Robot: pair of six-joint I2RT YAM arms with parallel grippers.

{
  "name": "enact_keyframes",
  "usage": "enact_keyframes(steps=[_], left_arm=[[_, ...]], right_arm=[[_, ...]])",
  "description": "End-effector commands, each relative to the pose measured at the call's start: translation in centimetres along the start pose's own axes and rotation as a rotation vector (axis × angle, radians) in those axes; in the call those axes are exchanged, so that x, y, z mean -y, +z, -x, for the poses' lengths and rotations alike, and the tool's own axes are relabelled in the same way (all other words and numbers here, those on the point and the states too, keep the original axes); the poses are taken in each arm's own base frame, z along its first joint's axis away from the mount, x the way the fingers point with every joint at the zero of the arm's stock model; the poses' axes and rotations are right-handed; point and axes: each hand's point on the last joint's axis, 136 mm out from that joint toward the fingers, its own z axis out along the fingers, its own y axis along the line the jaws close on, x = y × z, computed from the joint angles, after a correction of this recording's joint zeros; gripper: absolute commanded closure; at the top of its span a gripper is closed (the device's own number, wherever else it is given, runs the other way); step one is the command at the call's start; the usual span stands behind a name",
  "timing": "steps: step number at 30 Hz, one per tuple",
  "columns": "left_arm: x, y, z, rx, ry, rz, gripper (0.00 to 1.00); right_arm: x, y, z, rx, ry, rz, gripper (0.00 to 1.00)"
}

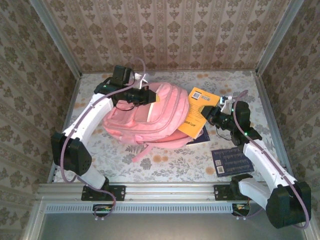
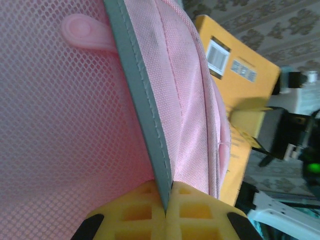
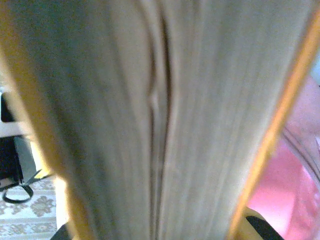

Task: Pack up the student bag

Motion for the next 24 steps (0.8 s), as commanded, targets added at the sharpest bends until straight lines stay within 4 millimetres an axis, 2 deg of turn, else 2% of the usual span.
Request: enact_keyframes(steps=[1,5,11,15,21,24], left_arm=[[5.5,-3.9,1.5,0.086,0.106,-0.192,1.00],[6.6,-5.3,1.9,0.109,0.121,-0.233,1.00],[7.4,-5.7,2.1,0.097,0.138,-0.276,1.00],[8.0,-5.9,2.0,0.087,0.158,-0.302,1.00],[8.3,-5.9,2.0,0.076,0.164,-0.322,1.00],[8.2,-5.9,2.2,0.078,0.162,-0.323,1.00]], right_arm=[[-3.1,0.1,1.3,0.029,0.021,0.134,1.00],[-2.9,2.0,0.6,-0.012,0.102,0.165,1.00],[-5.3,5.8,-2.4,-0.123,0.092,0.212,1.00],[-6.1,8.3,-3.2,-0.136,0.088,0.224,1.00],[-6.9,13.6,-4.3,-0.166,0.133,0.277,1.00],[-7.3,16.5,-5.9,-0.206,0.134,0.268,1.00]])
